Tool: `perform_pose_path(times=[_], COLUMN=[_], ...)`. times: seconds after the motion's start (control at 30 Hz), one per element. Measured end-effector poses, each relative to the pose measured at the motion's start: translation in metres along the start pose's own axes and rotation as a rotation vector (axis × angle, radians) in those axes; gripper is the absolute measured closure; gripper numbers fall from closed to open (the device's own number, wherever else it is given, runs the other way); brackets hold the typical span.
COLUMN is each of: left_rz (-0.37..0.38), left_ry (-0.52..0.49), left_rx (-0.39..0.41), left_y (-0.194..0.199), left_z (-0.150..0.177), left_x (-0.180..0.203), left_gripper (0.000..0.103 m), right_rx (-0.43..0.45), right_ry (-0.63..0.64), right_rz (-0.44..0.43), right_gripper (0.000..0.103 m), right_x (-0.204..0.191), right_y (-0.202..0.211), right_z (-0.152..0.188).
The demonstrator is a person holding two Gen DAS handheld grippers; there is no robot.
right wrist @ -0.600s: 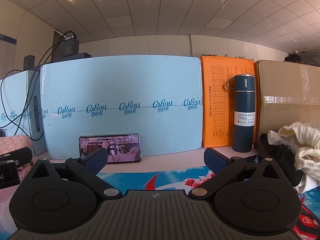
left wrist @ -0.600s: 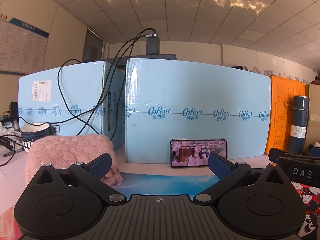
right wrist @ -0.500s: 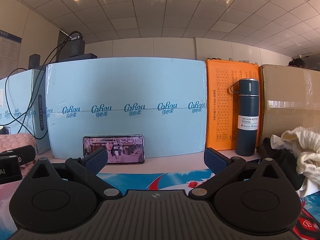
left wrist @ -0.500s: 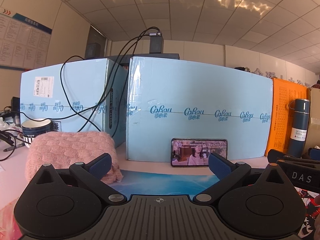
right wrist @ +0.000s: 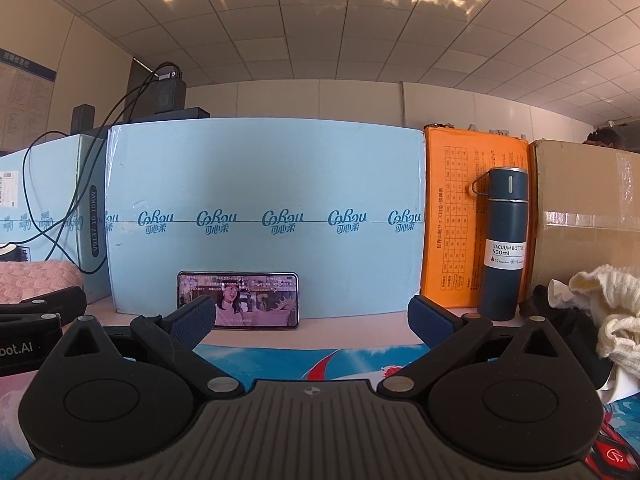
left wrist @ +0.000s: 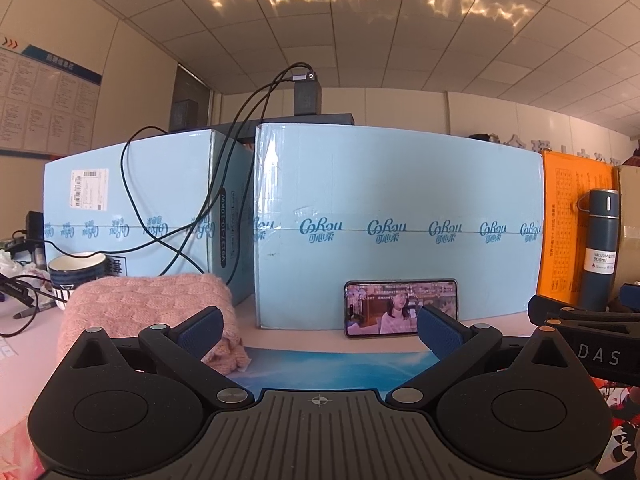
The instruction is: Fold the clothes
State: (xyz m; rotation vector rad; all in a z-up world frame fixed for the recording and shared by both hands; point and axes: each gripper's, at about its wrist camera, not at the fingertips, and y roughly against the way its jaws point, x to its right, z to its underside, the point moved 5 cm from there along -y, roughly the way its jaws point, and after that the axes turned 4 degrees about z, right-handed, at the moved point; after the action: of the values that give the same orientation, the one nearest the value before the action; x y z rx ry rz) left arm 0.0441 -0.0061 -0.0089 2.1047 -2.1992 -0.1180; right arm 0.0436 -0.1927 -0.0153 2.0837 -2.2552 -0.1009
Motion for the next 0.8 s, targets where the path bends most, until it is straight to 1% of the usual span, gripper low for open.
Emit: perform_pose_path(times=[0.8], left_rz=[-0.003], left_ry=[-0.010], left_rx=[0.010], left_y=[0.0006], left_z=[-0.0019], left_x=[-0.0001], left_gripper=[0.000], right_rx=[-0.010], right_ry=[0.006], right_rz=[-0.006], right_gripper=[0.000], right_x=[-0.0024], right_y=[-0.0017], right_z=[-0.0035])
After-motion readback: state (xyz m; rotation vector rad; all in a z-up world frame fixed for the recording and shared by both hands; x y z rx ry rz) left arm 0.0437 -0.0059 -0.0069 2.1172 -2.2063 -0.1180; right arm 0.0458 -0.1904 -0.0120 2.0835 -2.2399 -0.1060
